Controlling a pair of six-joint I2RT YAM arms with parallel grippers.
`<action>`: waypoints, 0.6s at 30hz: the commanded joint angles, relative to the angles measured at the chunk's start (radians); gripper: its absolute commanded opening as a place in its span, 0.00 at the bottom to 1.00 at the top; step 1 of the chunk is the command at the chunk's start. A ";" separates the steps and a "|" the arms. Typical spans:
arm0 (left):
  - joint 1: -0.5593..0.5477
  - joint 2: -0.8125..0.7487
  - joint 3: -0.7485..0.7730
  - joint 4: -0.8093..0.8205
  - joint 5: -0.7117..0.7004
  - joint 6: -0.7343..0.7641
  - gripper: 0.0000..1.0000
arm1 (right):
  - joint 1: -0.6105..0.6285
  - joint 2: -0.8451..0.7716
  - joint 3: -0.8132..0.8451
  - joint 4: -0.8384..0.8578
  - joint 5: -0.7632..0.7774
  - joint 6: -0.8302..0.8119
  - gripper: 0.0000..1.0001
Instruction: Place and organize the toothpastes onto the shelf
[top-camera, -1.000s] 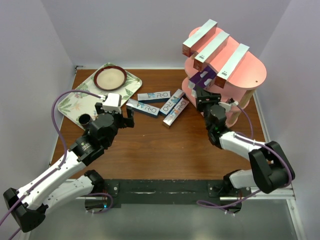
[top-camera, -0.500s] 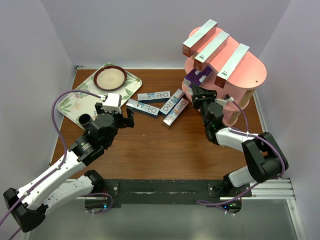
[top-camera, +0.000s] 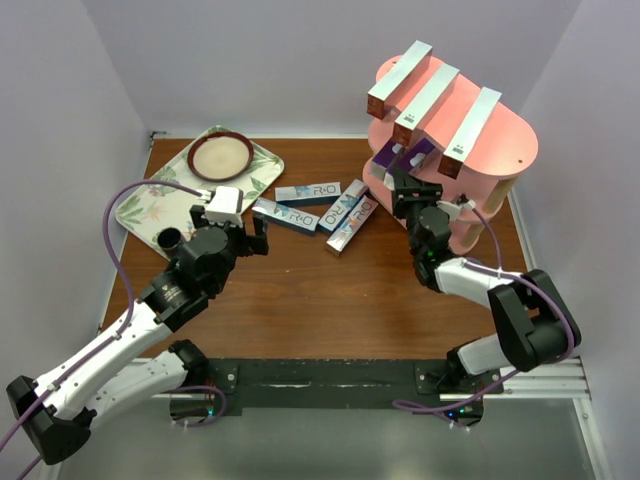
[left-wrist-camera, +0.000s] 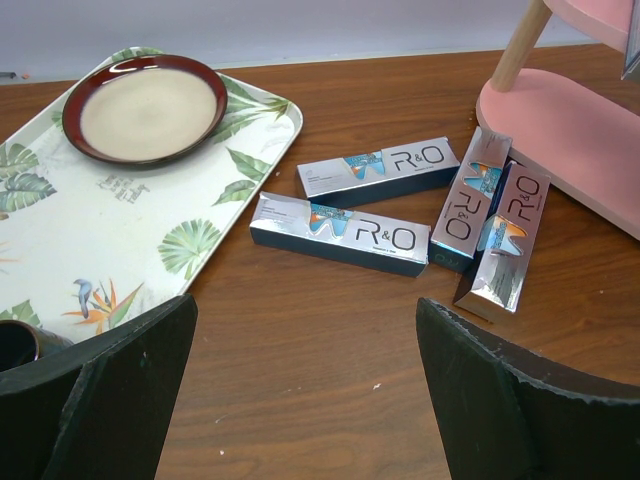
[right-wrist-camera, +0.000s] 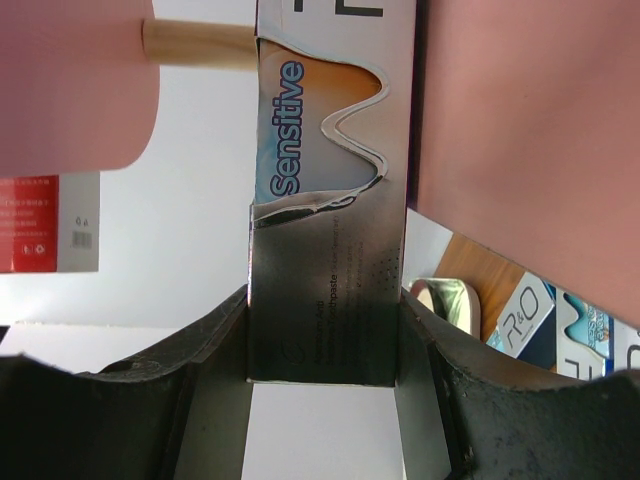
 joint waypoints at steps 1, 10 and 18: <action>0.006 -0.006 -0.003 0.042 0.000 -0.006 0.96 | -0.033 -0.045 0.017 0.014 0.086 -0.016 0.45; 0.006 -0.009 -0.003 0.043 0.002 -0.006 0.96 | -0.033 -0.100 0.004 -0.079 0.092 0.015 0.52; 0.006 -0.009 -0.003 0.042 0.006 -0.006 0.96 | -0.033 -0.117 0.004 -0.156 0.066 0.033 0.69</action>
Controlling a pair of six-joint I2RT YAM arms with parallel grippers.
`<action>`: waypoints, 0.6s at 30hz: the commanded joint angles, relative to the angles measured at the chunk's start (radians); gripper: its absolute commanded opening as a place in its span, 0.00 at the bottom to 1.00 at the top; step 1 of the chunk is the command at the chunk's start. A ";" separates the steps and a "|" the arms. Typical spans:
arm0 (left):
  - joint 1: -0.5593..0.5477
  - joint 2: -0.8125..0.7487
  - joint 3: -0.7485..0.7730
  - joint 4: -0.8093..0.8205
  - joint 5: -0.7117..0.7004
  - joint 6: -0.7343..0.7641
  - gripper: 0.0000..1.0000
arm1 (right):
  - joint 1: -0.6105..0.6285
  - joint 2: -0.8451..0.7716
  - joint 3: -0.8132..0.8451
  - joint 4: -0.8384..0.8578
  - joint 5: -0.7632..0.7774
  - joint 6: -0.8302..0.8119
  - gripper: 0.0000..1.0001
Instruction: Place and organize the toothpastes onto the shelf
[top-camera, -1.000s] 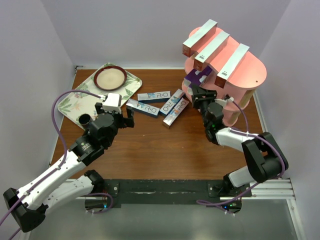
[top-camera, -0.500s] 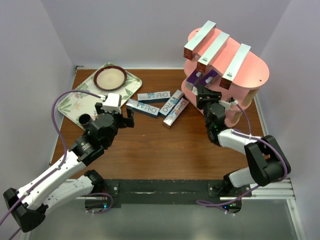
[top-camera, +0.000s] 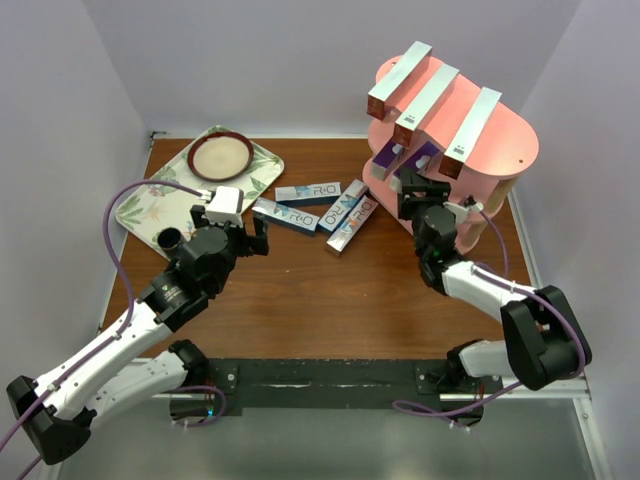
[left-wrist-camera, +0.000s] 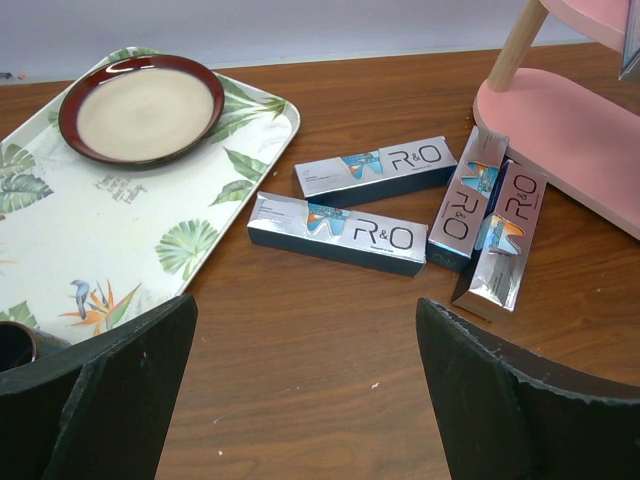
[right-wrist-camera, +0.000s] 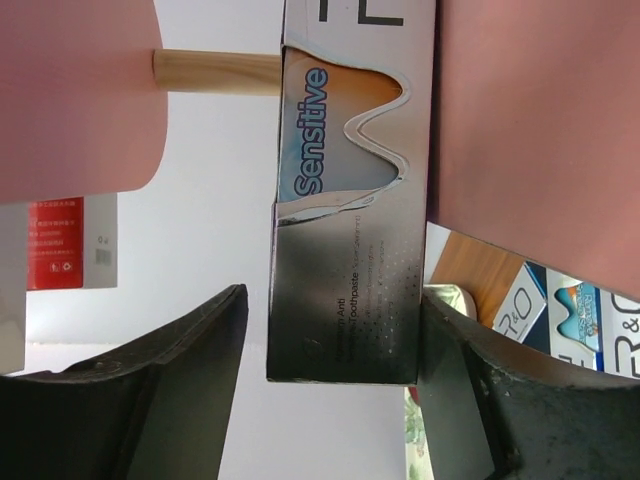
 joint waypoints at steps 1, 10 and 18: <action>0.006 -0.009 -0.003 0.043 0.000 -0.006 0.96 | -0.022 -0.013 0.002 -0.020 0.038 0.020 0.70; 0.006 -0.011 -0.003 0.043 0.003 -0.006 0.96 | -0.022 -0.046 -0.041 -0.028 0.018 0.050 0.83; 0.006 -0.009 -0.003 0.043 0.008 -0.004 0.96 | -0.022 -0.135 -0.023 -0.140 -0.095 -0.073 0.98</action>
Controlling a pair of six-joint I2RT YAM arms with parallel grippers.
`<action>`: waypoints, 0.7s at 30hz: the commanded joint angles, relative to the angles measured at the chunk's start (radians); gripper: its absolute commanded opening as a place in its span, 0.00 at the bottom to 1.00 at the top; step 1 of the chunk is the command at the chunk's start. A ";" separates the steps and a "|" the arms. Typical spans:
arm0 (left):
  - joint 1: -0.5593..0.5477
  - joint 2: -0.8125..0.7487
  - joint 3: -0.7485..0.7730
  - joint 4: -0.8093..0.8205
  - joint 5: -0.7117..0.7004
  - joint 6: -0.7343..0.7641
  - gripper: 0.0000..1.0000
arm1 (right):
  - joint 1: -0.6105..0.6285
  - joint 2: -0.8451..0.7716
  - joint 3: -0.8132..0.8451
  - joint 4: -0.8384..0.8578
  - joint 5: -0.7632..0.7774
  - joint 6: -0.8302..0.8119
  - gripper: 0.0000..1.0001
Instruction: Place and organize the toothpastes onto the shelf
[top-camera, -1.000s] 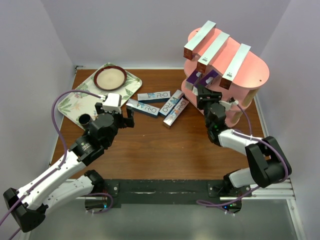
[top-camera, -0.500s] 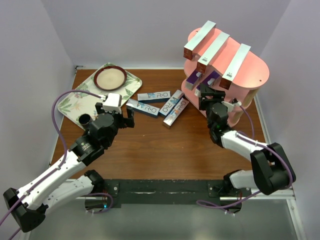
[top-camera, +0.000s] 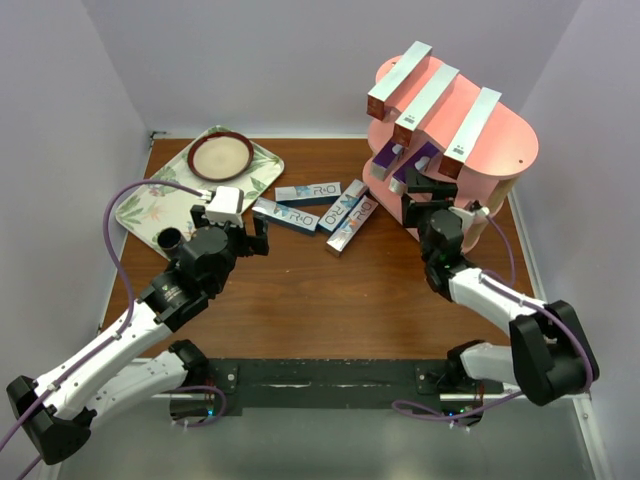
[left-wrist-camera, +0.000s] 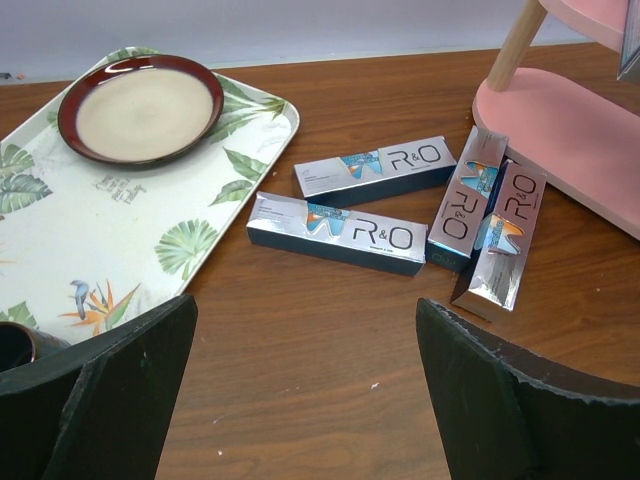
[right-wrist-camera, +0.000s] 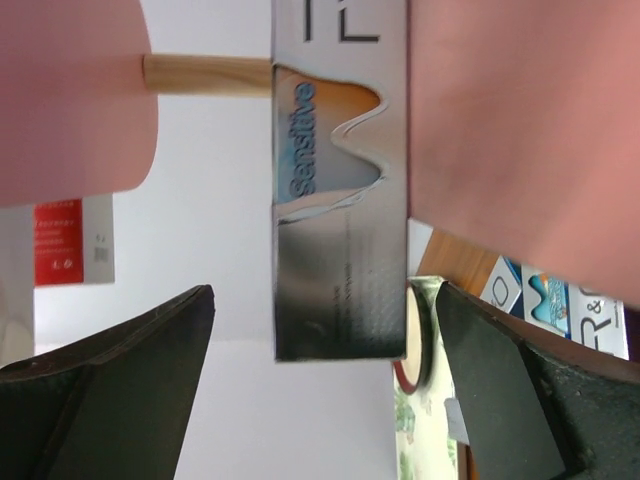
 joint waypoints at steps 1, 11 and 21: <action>0.006 -0.009 -0.002 0.042 0.006 -0.003 0.96 | -0.002 -0.063 0.018 -0.083 -0.097 -0.095 0.98; 0.006 0.012 0.000 0.042 0.040 0.002 0.96 | 0.005 -0.229 -0.005 -0.324 -0.294 -0.336 0.98; 0.006 0.177 0.035 0.048 0.250 0.031 0.98 | 0.005 -0.380 -0.035 -0.643 -0.527 -0.758 0.98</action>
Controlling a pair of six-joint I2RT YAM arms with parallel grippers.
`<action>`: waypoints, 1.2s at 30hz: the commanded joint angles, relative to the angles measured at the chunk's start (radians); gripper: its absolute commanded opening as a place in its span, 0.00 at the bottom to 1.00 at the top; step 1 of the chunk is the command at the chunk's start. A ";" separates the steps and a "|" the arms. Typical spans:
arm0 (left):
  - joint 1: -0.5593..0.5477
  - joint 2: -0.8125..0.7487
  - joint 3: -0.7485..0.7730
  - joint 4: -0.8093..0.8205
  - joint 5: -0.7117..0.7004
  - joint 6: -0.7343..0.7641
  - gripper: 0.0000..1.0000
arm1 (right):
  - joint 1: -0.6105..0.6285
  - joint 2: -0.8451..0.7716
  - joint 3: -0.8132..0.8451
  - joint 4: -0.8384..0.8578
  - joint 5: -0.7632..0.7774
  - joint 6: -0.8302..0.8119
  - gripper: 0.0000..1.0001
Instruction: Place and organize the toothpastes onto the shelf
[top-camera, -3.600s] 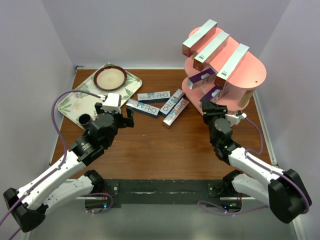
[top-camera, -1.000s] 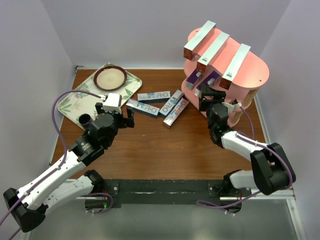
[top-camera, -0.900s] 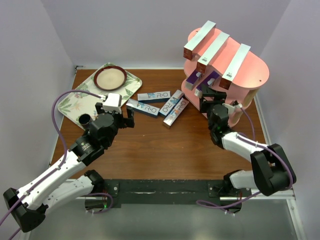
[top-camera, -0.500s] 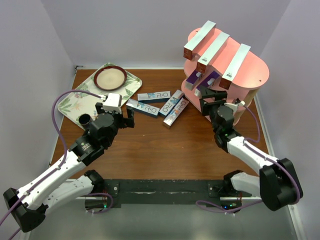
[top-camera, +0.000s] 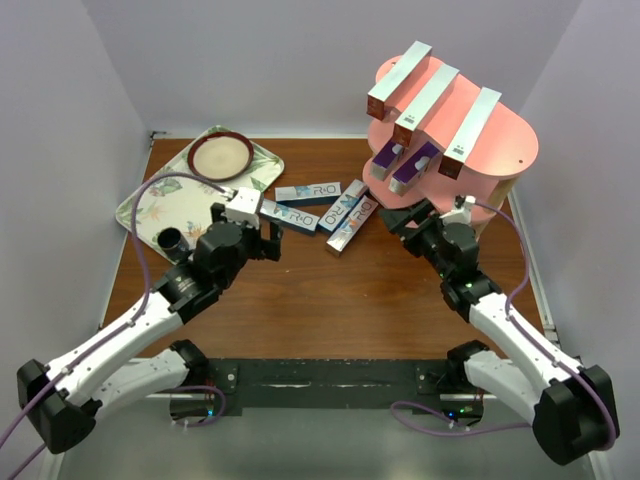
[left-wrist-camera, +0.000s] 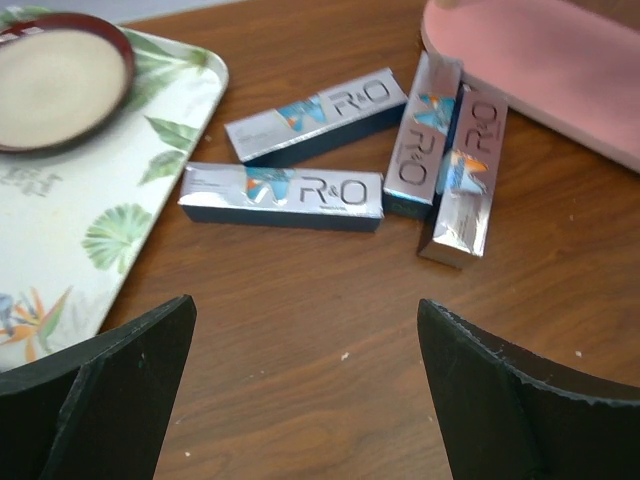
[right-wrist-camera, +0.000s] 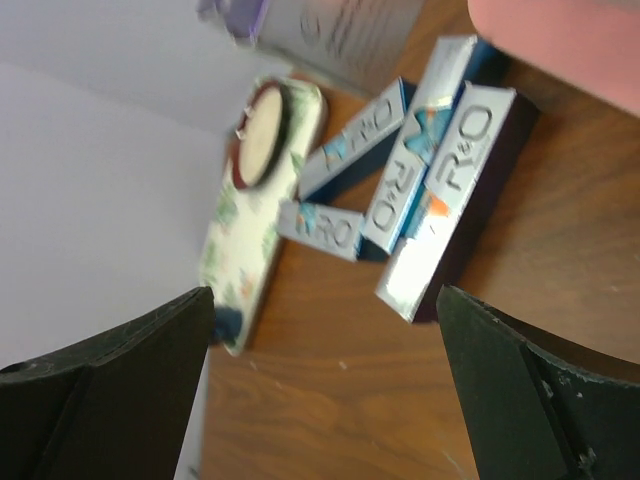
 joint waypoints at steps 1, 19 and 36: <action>0.006 0.109 0.058 0.037 0.154 0.008 0.98 | 0.004 -0.077 -0.010 -0.222 -0.134 -0.266 0.98; -0.097 0.909 0.550 -0.068 0.202 -0.067 1.00 | 0.004 -0.483 -0.111 -0.463 -0.051 -0.395 0.98; -0.128 1.187 0.773 -0.159 0.206 -0.090 0.96 | 0.004 -0.501 -0.130 -0.468 -0.039 -0.387 0.98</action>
